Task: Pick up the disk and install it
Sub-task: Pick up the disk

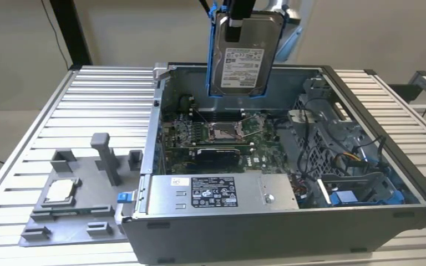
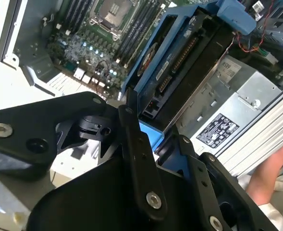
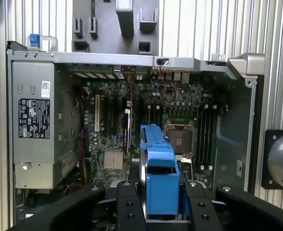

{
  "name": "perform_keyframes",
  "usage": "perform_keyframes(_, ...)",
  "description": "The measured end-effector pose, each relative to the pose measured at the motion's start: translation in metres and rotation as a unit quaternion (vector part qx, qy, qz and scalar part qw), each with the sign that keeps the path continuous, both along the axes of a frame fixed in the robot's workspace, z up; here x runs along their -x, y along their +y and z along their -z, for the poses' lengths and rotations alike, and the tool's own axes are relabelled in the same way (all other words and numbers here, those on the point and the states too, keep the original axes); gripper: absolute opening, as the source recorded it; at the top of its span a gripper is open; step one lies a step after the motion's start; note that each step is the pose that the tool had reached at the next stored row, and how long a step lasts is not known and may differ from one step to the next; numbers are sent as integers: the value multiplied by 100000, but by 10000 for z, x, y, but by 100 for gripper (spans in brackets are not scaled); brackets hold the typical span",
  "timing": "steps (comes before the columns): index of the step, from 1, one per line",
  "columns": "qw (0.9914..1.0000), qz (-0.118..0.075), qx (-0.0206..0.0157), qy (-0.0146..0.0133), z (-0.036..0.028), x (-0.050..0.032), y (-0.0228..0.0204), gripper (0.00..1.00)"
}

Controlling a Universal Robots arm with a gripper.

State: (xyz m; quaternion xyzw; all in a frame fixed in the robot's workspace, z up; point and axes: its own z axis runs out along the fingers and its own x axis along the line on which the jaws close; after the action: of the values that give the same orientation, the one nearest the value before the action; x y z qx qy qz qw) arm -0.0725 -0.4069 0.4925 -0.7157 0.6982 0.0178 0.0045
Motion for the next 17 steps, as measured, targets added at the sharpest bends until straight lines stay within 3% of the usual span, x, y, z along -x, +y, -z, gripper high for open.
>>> perform_keyframes(17,100000,0,-3,0,0,-267,0,0)
